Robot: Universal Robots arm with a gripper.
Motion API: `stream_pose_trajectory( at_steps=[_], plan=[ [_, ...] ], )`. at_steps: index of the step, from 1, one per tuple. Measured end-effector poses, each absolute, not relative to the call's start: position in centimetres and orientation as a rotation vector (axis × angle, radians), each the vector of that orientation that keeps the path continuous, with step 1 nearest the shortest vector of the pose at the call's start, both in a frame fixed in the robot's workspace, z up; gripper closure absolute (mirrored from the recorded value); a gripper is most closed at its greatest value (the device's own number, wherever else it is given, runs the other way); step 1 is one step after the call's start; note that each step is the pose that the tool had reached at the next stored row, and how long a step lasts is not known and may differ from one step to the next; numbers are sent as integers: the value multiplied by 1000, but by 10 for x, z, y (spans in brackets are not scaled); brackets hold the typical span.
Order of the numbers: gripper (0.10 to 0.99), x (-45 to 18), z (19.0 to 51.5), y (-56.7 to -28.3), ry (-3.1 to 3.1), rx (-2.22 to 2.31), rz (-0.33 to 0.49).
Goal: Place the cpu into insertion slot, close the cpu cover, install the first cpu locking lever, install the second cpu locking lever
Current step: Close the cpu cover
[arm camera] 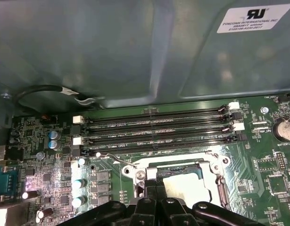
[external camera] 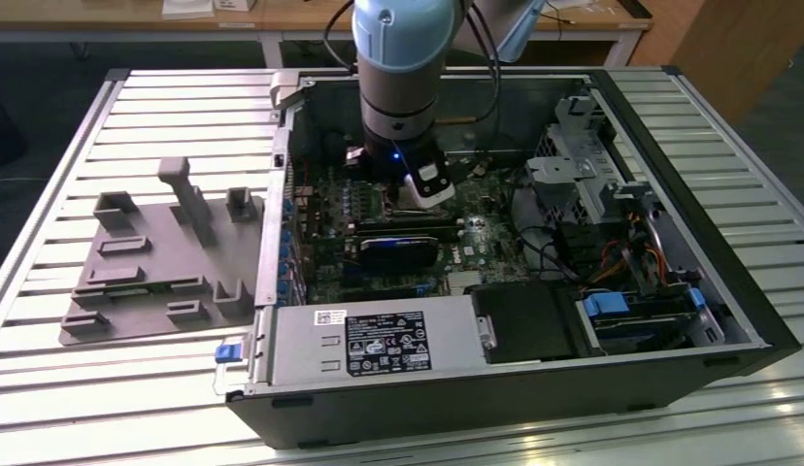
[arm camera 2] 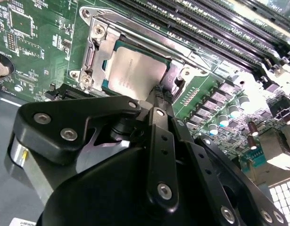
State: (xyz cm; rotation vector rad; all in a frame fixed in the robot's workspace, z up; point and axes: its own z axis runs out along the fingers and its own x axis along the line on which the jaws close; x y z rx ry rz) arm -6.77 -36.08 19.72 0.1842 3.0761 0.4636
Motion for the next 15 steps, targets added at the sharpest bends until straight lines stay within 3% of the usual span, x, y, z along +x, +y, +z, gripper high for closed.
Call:
stream_pose_trajectory(
  at_steps=[15],
  plan=[
    [984,-72,193,-361,3076,184,469]
  ],
)
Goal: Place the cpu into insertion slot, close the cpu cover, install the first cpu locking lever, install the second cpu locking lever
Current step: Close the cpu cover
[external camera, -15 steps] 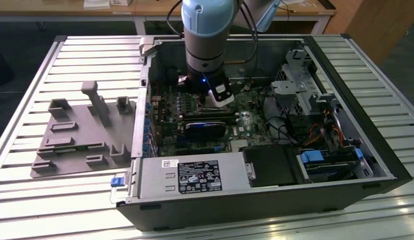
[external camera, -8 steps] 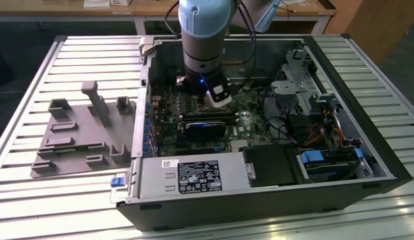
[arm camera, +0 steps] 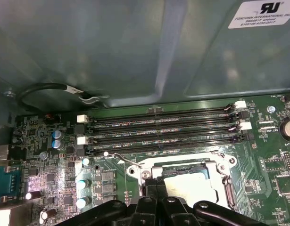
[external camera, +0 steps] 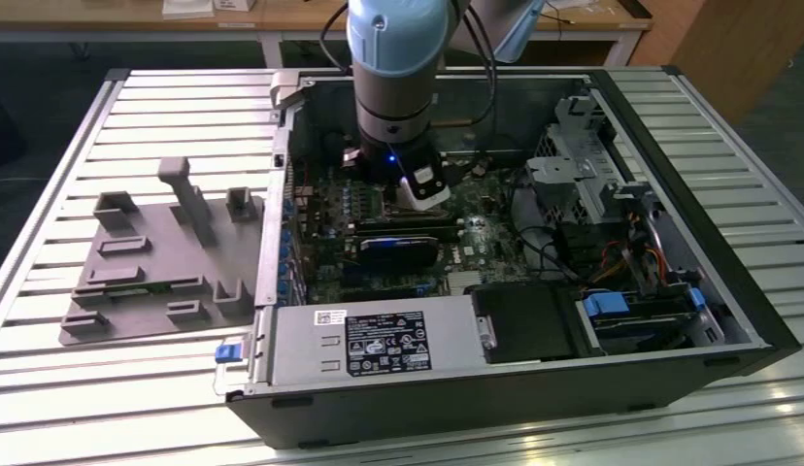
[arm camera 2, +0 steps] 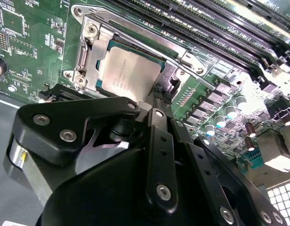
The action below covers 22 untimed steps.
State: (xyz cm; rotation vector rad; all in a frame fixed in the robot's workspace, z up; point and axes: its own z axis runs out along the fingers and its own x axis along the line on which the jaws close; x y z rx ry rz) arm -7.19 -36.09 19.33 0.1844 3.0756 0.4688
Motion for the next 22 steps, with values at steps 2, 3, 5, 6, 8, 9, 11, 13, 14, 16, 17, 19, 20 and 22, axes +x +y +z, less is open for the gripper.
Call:
stream_pose_trajectory(
  at_steps=[2,3,5,6,8,9,11,13,14,16,17,19,20,22],
  plan=[
    [984,-72,193,-361,3076,184,469],
    [984,-71,193,-361,3076,184,469],
    [984,-71,193,-360,3076,184,468],
    [984,-70,193,-360,3076,184,468],
    [984,-70,193,-360,3076,184,468],
    [984,-70,193,-360,3076,185,468],
    [984,-70,194,-360,3076,185,468],
    [984,-69,194,-360,3075,184,468],
    [984,-69,195,-360,3076,184,468],
    [984,-69,197,-360,3076,184,468],
    [984,-69,198,-360,3076,184,468],
    [984,-69,199,-360,3076,184,467],
    [984,-69,199,-360,3076,184,462],
    [984,-69,199,-359,3080,184,423]
  ],
)
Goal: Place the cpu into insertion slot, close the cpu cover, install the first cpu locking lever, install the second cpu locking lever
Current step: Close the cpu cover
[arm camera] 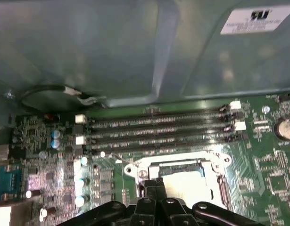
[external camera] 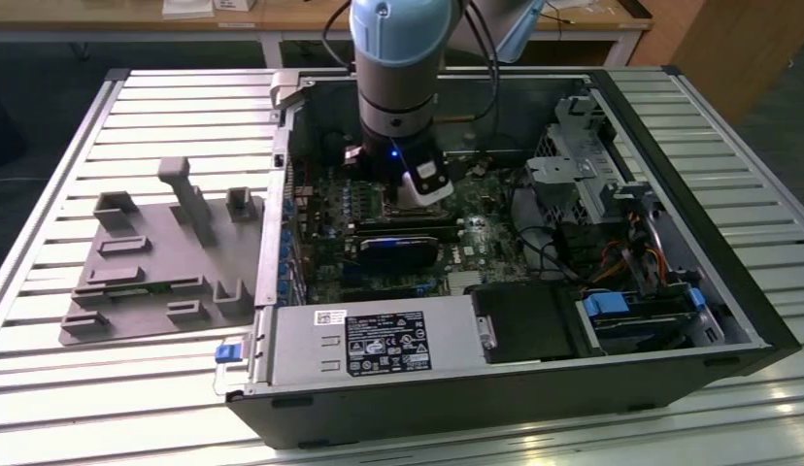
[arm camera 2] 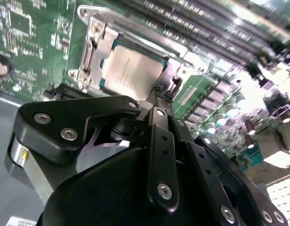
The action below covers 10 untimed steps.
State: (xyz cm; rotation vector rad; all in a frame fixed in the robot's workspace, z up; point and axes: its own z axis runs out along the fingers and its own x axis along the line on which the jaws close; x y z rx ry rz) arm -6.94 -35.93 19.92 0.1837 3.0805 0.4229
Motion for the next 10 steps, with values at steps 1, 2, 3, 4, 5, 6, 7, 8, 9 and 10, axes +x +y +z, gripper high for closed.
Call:
stream_pose_trajectory(
  at_steps=[1,2,3,4,5,6,7,8,9,10],
  plan=[
    [984,-69,199,-359,3083,183,395],
    [984,-69,199,-358,3086,183,367],
    [984,-69,199,-358,3088,182,340],
    [984,-69,199,-357,3089,182,320],
    [984,-70,199,-356,3089,182,316],
    [984,-70,199,-355,3089,182,314],
    [984,-70,199,-354,3090,182,312],
    [984,-70,199,-353,3090,182,311],
    [984,-70,199,-352,3090,181,309],
    [984,-70,199,-351,3090,181,304]
  ],
)
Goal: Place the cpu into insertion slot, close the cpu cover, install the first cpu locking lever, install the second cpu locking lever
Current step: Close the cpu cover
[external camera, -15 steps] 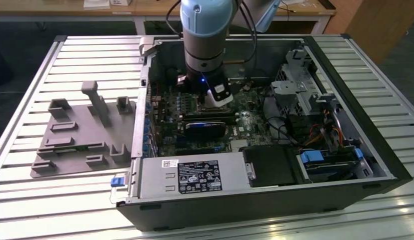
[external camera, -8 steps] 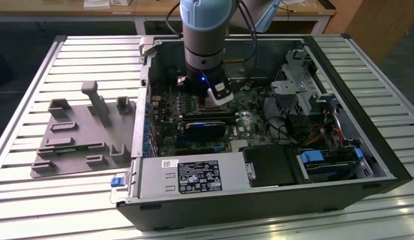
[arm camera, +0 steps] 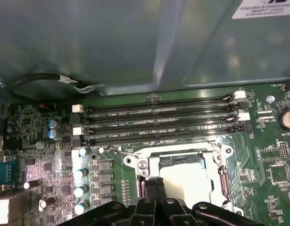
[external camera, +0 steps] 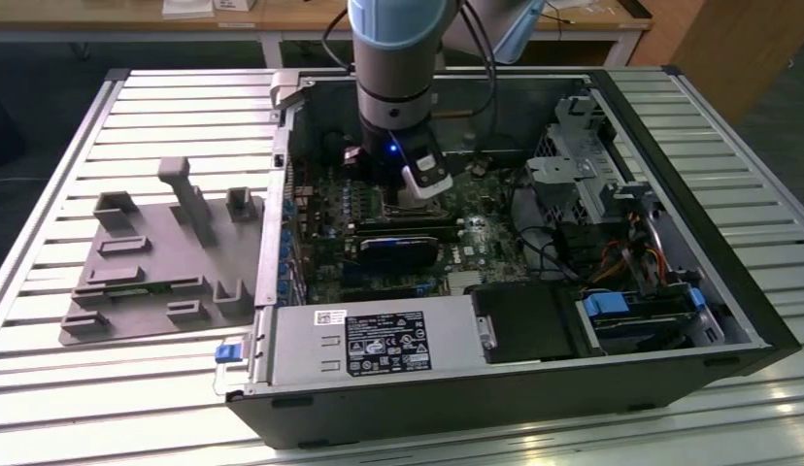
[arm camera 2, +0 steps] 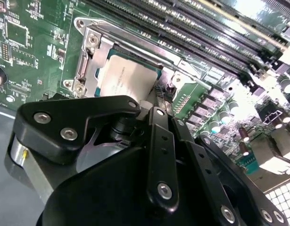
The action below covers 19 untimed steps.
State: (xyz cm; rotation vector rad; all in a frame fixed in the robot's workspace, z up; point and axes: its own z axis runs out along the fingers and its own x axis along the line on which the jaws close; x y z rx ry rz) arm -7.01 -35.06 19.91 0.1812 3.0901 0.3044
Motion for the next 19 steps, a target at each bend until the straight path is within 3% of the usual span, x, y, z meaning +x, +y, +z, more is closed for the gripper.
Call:
stream_pose_trajectory(
  at_steps=[7,19],
  plan=[
    [984,-70,198,-344,3093,179,253],
    [984,-70,204,-343,3093,179,247]
  ],
)
